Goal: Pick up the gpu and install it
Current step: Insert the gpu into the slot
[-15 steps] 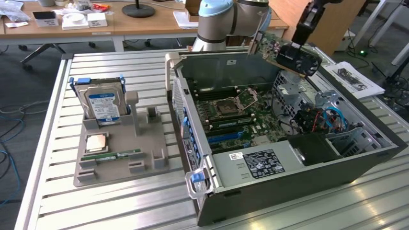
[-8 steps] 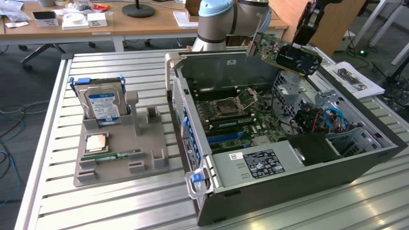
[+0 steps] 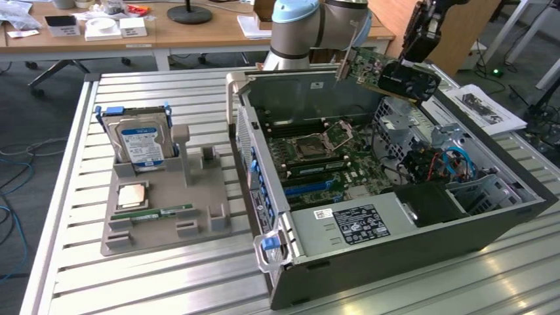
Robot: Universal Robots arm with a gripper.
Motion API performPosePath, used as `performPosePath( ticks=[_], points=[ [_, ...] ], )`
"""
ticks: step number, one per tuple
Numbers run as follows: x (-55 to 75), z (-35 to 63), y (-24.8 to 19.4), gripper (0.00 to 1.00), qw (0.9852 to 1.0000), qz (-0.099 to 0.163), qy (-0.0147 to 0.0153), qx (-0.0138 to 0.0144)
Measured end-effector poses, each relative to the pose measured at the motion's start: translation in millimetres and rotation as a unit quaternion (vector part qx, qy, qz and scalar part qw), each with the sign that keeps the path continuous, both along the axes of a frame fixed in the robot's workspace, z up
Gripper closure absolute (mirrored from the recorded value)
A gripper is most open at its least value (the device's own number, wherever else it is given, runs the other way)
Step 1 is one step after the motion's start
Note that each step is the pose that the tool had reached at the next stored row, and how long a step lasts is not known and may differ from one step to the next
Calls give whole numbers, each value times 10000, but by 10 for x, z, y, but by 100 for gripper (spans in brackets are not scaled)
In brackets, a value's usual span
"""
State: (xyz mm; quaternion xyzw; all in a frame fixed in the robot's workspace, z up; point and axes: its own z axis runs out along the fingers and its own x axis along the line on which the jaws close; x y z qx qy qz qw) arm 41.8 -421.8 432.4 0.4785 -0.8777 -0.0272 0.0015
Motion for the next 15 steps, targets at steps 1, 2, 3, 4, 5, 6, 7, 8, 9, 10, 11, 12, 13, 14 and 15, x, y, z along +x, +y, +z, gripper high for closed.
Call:
performPosePath(
  ticks=[1, 2, 3, 4, 5, 6, 7, 8, 9, 10, 11, 12, 13, 14, 15],
  points=[
    [0, 0, 0, 73, 10000, 68, 0, 0],
    [0, 0, 0, 73, 9999, 139, 0, 0],
    [0, 0, 0, 73, 9998, 204, 0, 0],
    [0, 0, 0, 73, 9996, 269, 0, 0],
    [0, 0, 0, 73, 9994, 332, 0, 0],
    [0, 0, 0, 73, 9992, 396, 0, 0],
    [0, 0, 0, 73, 9989, 458, 0, 0],
    [0, 0, 0, 73, 9986, 526, 0, 0],
    [0, 0, 0, 73, 9983, 588, 0, 0],
    [0, 0, 0, 73, 9979, 648, 0, 0],
    [0, 0, 0, 73, 9975, 709, 0, 0],
    [0, 0, 0, 73, 9970, 770, 0, 0],
    [0, 0, 0, 73, 9966, 829, 0, 0],
    [0, 0, 0, 73, 9960, 893, 0, 0],
    [0, 0, 0, 73, 9955, 950, 0, 0]
  ],
)
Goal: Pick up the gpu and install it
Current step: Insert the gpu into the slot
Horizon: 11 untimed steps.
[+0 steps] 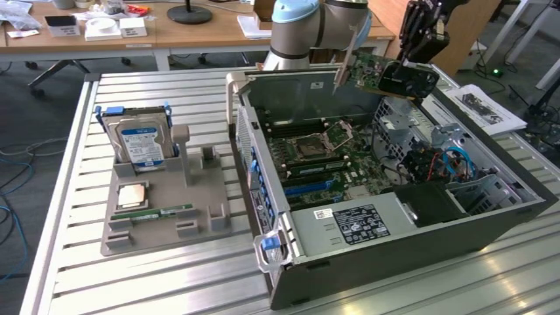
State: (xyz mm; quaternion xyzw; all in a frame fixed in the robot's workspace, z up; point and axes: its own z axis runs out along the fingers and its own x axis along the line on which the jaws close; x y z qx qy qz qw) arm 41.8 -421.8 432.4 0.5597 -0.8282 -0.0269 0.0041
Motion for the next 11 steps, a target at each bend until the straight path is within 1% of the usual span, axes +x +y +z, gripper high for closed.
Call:
performPosePath(
  ticks=[6, 11],
  points=[
    [0, 0, 0, 73, 9994, 338, 0, 0],
    [0, 0, 0, 73, 9981, 618, 0, 0]
  ],
)
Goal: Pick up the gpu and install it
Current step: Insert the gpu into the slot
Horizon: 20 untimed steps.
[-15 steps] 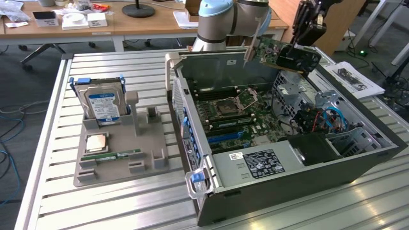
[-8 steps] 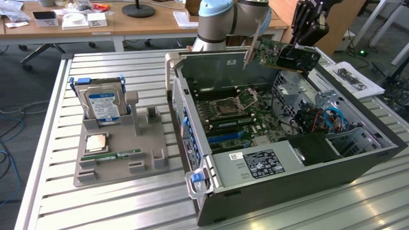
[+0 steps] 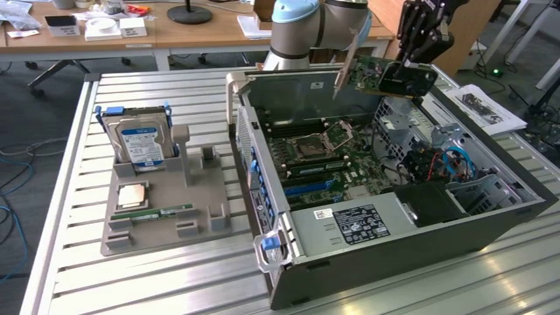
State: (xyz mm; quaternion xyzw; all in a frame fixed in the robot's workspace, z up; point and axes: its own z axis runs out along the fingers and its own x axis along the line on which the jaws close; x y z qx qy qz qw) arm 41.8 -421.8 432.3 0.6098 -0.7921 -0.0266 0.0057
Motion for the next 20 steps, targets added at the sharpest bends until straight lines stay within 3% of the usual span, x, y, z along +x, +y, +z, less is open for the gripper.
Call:
performPosePath(
  ticks=[10, 20],
  points=[
    [0, 0, 0, 73, 9984, 562, 0, 0],
    [0, 0, 0, 73, 9941, 1086, 0, -1]
  ],
)
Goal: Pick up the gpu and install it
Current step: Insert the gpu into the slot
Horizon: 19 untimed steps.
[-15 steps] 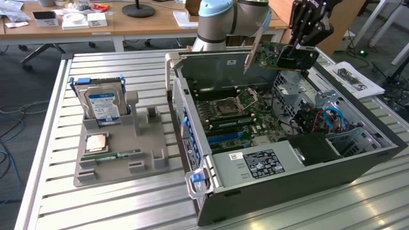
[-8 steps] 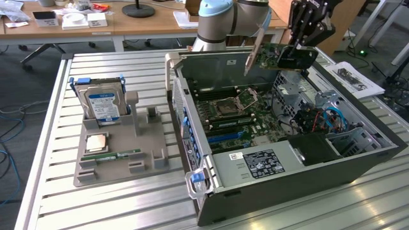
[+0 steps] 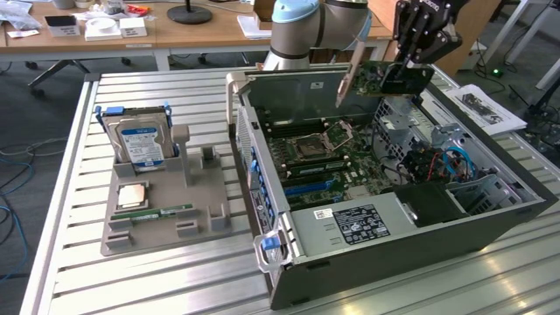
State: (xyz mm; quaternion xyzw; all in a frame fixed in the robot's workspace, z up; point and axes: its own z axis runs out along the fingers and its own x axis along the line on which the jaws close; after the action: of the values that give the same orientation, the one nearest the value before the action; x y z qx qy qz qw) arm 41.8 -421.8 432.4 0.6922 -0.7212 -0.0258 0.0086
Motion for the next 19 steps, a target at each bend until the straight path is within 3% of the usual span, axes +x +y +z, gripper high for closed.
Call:
performPosePath(
  ticks=[10, 19],
  points=[
    [0, 0, 0, 73, 9986, 520, 0, 0],
    [0, 0, 0, 73, 9950, 1002, 0, 0]
  ],
)
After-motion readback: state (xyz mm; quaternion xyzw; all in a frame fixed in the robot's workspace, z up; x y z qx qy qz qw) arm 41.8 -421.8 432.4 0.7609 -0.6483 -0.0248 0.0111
